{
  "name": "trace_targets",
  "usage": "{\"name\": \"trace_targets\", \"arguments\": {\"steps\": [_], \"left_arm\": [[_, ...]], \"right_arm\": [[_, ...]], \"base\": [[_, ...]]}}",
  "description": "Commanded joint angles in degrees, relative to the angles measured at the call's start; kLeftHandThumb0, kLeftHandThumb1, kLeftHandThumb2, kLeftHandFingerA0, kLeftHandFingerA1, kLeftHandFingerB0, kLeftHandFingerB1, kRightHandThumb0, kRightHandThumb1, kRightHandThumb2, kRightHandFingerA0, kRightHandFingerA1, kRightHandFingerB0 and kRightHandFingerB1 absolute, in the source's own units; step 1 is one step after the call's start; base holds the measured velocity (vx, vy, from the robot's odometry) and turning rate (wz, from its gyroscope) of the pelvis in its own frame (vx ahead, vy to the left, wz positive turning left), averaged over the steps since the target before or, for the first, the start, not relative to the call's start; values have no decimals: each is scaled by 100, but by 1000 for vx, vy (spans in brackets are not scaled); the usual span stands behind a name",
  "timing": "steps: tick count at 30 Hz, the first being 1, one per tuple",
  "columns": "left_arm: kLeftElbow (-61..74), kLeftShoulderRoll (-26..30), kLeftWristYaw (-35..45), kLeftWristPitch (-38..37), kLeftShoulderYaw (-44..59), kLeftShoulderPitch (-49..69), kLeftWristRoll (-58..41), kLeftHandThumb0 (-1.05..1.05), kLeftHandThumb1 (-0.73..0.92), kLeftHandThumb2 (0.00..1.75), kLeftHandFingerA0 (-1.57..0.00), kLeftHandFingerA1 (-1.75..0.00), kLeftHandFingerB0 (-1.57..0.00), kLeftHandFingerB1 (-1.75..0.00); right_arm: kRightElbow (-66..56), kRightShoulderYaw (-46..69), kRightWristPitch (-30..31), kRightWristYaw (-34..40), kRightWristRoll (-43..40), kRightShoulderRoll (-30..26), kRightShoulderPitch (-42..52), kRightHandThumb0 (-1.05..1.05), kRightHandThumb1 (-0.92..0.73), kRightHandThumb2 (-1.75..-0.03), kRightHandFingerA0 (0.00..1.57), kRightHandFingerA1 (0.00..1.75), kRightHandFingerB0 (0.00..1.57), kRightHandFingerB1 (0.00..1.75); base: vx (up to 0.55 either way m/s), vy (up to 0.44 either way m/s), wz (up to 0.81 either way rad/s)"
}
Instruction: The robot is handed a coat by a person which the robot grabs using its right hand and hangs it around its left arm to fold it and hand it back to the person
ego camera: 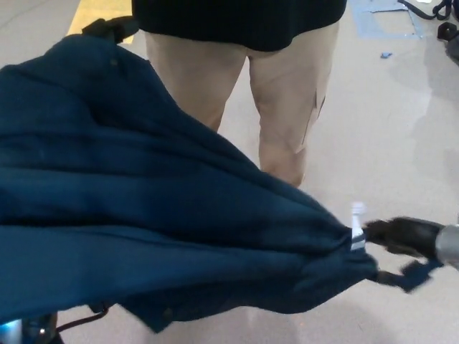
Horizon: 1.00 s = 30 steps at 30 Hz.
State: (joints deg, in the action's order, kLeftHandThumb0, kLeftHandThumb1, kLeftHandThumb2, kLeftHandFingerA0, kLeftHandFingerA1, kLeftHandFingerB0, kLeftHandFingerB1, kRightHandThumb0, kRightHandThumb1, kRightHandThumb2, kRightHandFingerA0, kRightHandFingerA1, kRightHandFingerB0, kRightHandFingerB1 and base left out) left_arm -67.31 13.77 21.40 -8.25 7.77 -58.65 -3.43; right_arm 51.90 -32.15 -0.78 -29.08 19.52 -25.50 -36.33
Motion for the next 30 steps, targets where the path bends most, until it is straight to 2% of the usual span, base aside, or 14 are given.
{"name": "trace_targets", "arguments": {"steps": [1, 4, 6, 7, 13, 15, 18, 21, 23, 27, 30], "left_arm": [[275, 237, 197, 53, 59, -328, -77, -36, 47, 103, 0, -48, 0, -47], [309, 218, 241, 54, 67, -325, -92, -37, 46, 103, 0, -48, 0, -47], [333, 219, 274, 43, 60, -317, -86, -37, 47, 103, 0, -48, 0, -47], [358, 217, 279, 38, 60, -320, -84, -70, 76, 63, -18, -31, -20, -30], [460, 178, 289, 23, 68, -309, -101, -69, 74, 63, -21, -31, -27, -32], [510, 189, 297, 58, 87, -297, -123, -70, 74, 63, -20, -31, -26, -31], [557, 195, 301, 47, 69, -278, -97, -69, 75, 63, -22, -31, -28, -31], [538, 131, 330, 8, 71, -294, -116, -69, 75, 63, -22, -31, -27, -31], [587, 145, 408, 15, 63, -253, -126, -70, 76, 63, -20, -30, -21, -30], [706, 149, 484, -38, 13, -142, -99, -71, 77, 64, -19, -30, -22, -30], [821, 117, 534, -40, 12, -64, -127, -72, 76, 63, -19, -30, -21, -30]], "right_arm": [[1051, -417, -567, -1278, 612, -811, -243, -86, -58, -58, 0, 0, 0, 0], [1203, -480, -823, -1273, 620, -929, -200, -86, -60, -59, 0, 0, 0, 0], [1299, -442, -741, -1344, 575, -951, -203, -86, -59, -58, 0, 0, 0, 0], [1415, -465, -616, -1194, 658, -955, -216, -85, -46, -84, 0, 0, 0, 0], [1712, -604, -462, -611, 1043, -929, -316, -82, -49, -84, 0, 1, 0, 0], [1863, -622, -348, -235, 1138, -730, -335, -83, -50, -84, 0, 0, 0, 0], [1950, -94, -112, 413, 757, -469, -222, -75, -49, -78, 0, 0, 0, 0], [1917, 353, -49, 1059, 549, -329, -91, -84, -58, -86, 0, 0, 0, 1], [1923, 886, 188, 1589, 200, -6, -19, -86, -76, -101, 0, 4, 0, 6], [1960, 1700, 444, 2383, -254, 499, 232, -83, -84, -108, 0, 9, 0, 8], [2101, 2106, 447, 2809, -441, 748, 517, -77, -80, -105, 0, 12, 2, 15]], "base": [[0, 0, 0], [0, 0, 0], [0, 0, 0], [0, 0, 0], [0, 0, 0], [0, 0, 0], [0, 0, 0], [0, 0, 0], [0, 0, 0], [0, 0, 0], [0, 0, 0]]}}
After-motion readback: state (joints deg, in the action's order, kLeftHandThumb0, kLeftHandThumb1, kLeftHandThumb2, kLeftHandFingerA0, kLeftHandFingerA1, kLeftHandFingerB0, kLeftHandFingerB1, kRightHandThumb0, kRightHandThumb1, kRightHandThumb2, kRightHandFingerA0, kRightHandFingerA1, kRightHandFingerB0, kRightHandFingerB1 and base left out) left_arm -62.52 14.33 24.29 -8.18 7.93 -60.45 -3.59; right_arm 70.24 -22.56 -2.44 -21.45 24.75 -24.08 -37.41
